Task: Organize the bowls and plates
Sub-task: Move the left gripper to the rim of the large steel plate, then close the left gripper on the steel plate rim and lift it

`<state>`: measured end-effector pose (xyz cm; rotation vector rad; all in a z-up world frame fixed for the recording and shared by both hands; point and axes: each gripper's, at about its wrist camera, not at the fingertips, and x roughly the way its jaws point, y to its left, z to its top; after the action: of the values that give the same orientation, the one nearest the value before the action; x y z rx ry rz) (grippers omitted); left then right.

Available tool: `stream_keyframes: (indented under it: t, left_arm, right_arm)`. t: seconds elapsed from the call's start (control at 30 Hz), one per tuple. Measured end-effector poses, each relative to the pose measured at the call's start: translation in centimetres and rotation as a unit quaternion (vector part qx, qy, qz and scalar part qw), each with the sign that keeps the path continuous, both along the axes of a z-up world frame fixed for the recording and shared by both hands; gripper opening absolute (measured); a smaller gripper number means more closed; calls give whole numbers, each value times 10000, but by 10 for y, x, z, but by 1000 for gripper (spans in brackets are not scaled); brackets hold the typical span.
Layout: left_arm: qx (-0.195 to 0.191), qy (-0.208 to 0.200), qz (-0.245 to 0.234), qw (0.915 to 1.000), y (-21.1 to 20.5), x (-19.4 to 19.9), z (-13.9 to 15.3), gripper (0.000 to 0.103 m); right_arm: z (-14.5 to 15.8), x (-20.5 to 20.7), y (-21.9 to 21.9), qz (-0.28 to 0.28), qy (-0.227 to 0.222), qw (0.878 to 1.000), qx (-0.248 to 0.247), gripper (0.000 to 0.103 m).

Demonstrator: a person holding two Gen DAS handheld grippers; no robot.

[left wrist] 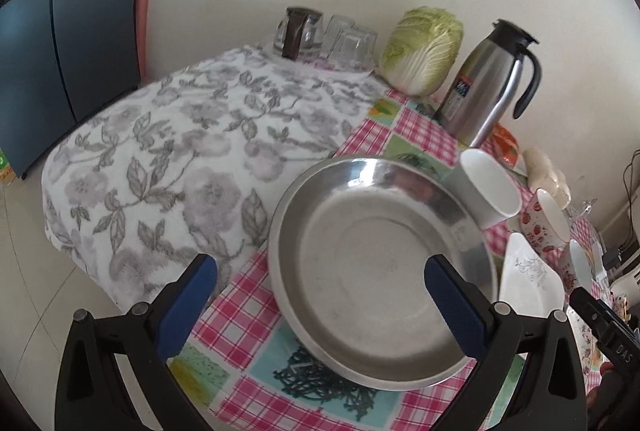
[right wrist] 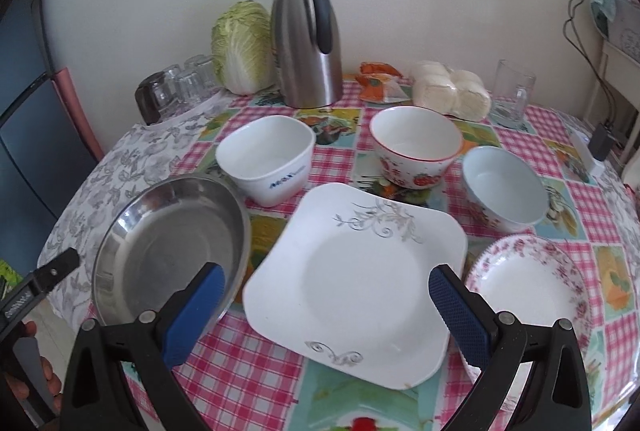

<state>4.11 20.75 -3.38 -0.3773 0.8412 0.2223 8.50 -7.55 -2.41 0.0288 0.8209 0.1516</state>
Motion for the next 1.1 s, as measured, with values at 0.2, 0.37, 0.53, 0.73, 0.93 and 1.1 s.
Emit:
stream_keyframes:
  t: [0.2,0.37,0.53,0.73,0.93,1.1]
  left_arm:
    - [-114,339,131,9993,17,12,-21,103]
    - [-352,431,74,9984,26,22,-34,102]
    - [-336,533,-74,9980,25,34,-42,87]
    - [-312,694,-193,9969,24,49,-52,61]
    - [-314,773,-277,9961,24,56,-58,49]
    - [-238,793,-299,9961,25,58,-62,38]
  right_arm:
    - [-10,14,27,507,-9,9987,77,102]
    - [-19,25,51,929,-18,9957,71,95]
    - [-36,46,63,1074,321,9936,137,81]
    - [-49,66,71,1178,534,9915,155,58]
    - [-60,82,75,1158,678,9909,105,43]
    - [-67,87,78,1196,716,9902,74,35]
